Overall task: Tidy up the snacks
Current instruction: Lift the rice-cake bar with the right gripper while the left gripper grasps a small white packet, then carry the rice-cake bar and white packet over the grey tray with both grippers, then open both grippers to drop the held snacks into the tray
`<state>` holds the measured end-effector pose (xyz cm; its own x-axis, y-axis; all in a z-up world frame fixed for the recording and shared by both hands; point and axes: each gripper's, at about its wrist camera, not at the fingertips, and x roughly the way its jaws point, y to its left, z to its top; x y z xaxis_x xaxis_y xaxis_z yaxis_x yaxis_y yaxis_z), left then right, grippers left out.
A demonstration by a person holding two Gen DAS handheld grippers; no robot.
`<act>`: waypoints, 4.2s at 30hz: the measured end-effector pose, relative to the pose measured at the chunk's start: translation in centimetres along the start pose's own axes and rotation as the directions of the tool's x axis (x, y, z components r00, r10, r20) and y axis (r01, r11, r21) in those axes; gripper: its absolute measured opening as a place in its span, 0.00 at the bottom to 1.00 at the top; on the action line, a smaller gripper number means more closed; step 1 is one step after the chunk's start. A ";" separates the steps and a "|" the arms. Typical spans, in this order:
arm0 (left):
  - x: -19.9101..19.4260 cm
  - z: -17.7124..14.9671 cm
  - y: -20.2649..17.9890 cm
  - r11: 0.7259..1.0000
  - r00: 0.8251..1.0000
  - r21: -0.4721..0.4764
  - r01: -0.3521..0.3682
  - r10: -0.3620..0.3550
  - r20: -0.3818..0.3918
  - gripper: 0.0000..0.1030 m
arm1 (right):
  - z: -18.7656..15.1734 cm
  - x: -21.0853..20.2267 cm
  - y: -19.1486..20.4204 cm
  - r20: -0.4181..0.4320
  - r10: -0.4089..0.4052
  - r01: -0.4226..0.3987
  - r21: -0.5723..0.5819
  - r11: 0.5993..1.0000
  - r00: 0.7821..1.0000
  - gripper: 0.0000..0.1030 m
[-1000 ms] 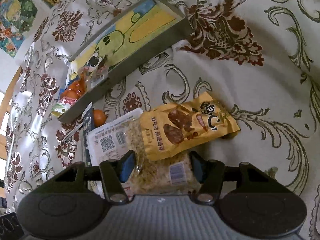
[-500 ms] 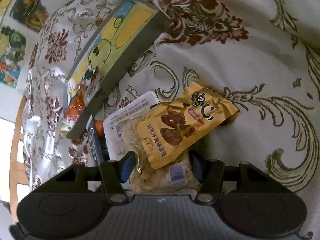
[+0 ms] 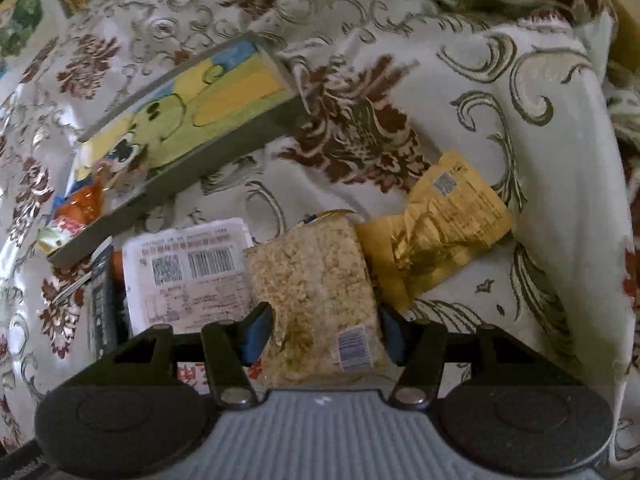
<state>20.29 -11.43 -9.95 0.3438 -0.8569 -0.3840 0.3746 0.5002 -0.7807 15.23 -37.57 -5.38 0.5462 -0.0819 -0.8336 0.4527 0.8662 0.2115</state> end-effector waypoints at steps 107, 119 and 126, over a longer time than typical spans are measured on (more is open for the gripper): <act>3.0 21.4 -0.4 0.869 0.855 -0.012 -0.494 0.488 0.173 0.48 | 13.5 7.7 4.1 0.269 0.514 -0.566 0.174 0.806 0.814 0.94; -1.4 18.2 -5.8 0.823 0.802 0.098 -0.560 0.508 0.314 0.97 | 12.2 2.6 2.8 0.298 0.486 -0.528 0.078 0.846 0.822 1.00; -4.2 15.0 -7.9 0.807 0.790 0.138 -0.575 0.503 0.351 0.99 | 9.5 -1.3 2.7 0.344 0.454 -0.478 -0.019 0.878 0.822 1.00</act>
<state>28.73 -9.89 5.25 0.7618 -0.3818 -0.5233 0.2231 0.9131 -0.3414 22.47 -39.82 1.15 0.8969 0.1568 -0.4135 0.1233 0.8093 0.5743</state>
